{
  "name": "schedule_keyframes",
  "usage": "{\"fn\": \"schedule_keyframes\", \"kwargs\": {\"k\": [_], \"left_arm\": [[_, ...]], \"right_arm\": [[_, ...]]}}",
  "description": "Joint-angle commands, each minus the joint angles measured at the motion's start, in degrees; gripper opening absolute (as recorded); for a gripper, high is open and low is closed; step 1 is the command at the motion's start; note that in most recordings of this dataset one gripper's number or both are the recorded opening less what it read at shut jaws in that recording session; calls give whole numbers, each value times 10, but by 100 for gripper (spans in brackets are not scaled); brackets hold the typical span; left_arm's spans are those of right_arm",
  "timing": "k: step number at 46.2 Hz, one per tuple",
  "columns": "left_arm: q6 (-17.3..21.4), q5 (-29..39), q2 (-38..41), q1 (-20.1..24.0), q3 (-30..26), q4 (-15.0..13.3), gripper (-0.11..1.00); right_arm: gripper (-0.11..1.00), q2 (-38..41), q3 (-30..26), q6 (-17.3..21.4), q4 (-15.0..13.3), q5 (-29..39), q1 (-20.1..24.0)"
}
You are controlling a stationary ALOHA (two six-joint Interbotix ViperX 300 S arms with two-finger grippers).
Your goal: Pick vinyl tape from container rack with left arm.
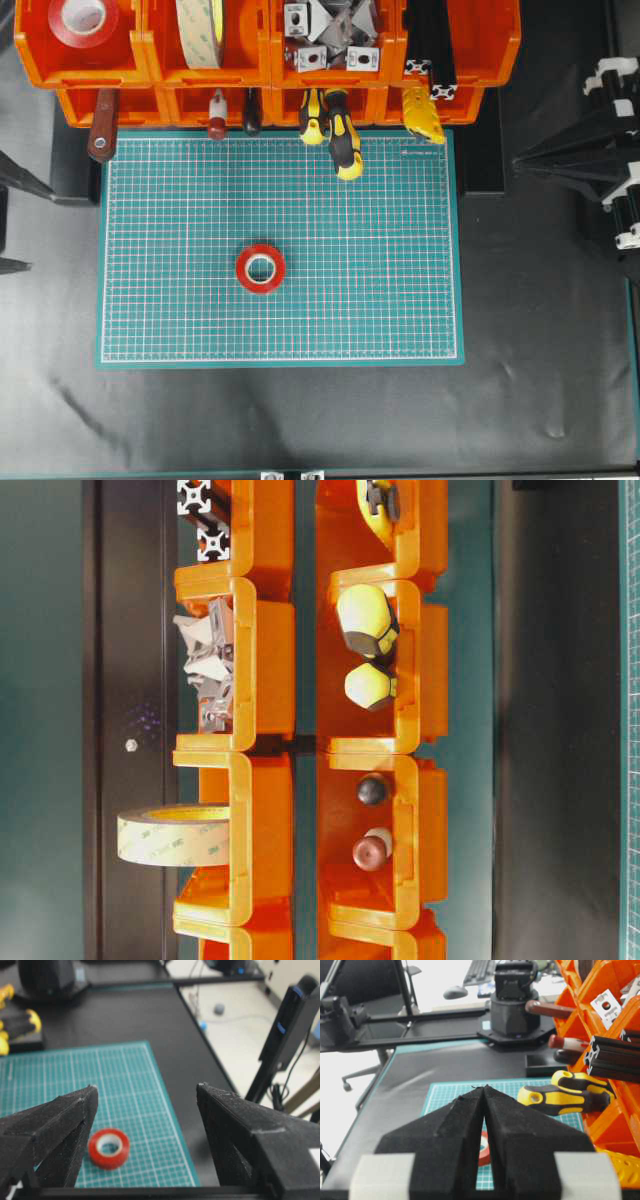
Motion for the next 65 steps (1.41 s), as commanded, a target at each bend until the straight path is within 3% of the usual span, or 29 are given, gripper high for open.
{"fn": "schedule_keyframes", "kwargs": {"k": [1,12,31,40,56,65], "left_arm": [[-1,-3,3,-9,-4,0,76],[12,-29,-25,-9,-4,0,76],[3,-58,-74,-4,24,0,76],[3,-69,-74,-3,34,0,76],[0,-162,-69,6,60,0,76],[5,-149,-70,9,65,0,76]], "right_arm": [[-1,4,-4,-1,1,-1,2],[-1,4,0,-2,1,-4,4],[-1,3,-1,-1,1,-16,11],[-1,2,-1,0,1,-11,17],[-1,1,-6,0,0,38,48],[-1,0,-11,-7,0,19,51]]}}
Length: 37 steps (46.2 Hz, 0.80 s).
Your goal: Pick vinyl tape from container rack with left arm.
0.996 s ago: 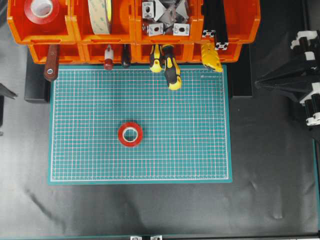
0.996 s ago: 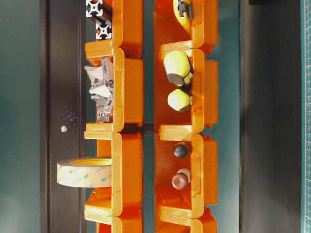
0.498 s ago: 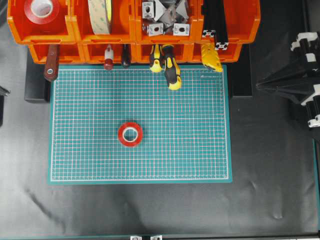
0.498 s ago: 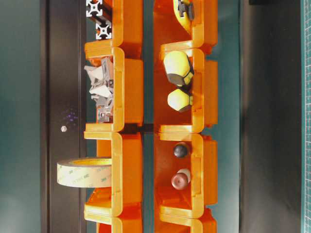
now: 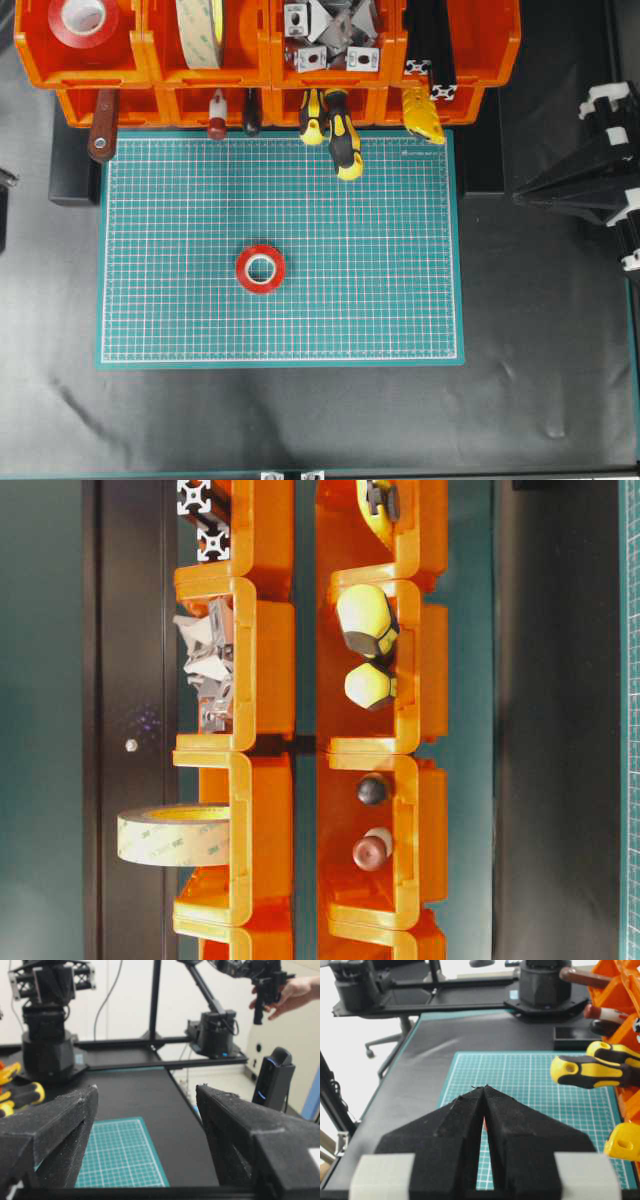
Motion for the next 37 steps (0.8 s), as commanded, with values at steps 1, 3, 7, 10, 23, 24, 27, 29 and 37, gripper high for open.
{"fn": "schedule_keyframes", "kwargs": {"k": [1,3,7,10,23,24,27,29,37], "left_arm": [[4,7,8,2,-2,0,76],[3,16,9,2,3,0,76],[-2,39,12,2,9,0,76],[-3,53,12,2,8,0,76],[-4,88,1,2,14,0,76],[-4,91,0,2,14,0,76],[-4,104,-1,2,16,0,76],[-4,113,-1,2,16,0,76],[-4,120,-1,3,16,0,76]], "right_arm": [[-1,4,-18,-3,-1,-14,1],[-1,4,-18,-3,-1,-12,1],[-1,4,-18,-3,-1,-11,1],[-1,4,-18,-3,-1,-11,1],[-1,4,-16,3,-1,-15,1],[-1,4,-16,3,-1,-15,1],[-1,4,-15,3,-1,-14,1],[-1,4,-14,3,-1,-14,1],[-1,4,-14,3,-1,-16,1]]}}
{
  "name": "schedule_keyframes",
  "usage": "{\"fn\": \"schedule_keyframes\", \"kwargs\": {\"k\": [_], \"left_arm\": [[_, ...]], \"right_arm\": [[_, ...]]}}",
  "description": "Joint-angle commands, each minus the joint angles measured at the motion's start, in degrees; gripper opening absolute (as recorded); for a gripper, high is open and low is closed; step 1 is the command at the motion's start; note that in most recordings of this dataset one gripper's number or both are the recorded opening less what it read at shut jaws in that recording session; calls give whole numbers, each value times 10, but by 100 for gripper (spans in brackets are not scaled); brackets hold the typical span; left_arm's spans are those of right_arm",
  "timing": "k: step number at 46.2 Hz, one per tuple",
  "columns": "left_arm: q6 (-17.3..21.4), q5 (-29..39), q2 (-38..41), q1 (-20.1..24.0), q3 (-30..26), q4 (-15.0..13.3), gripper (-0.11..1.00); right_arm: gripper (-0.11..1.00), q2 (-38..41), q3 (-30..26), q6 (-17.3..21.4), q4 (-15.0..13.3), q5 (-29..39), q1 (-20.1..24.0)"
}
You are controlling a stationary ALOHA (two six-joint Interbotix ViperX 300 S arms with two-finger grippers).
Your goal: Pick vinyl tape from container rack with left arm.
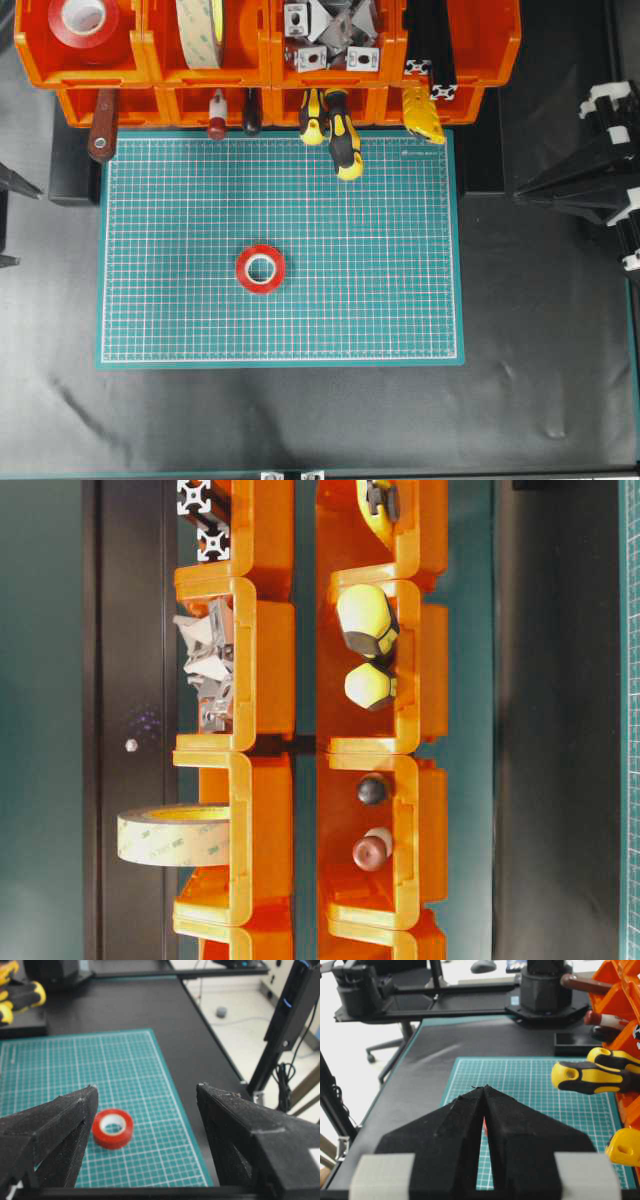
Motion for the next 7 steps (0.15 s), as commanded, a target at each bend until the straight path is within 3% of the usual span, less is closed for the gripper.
{"fn": "schedule_keyframes", "kwargs": {"k": [1,7], "left_arm": [[-1,-5,4,4,-7,0,76],[-1,-15,3,10,-4,0,76]], "right_arm": [[-1,4,-14,1,-1,-11,1],[-1,4,-14,0,-1,-14,1]]}}
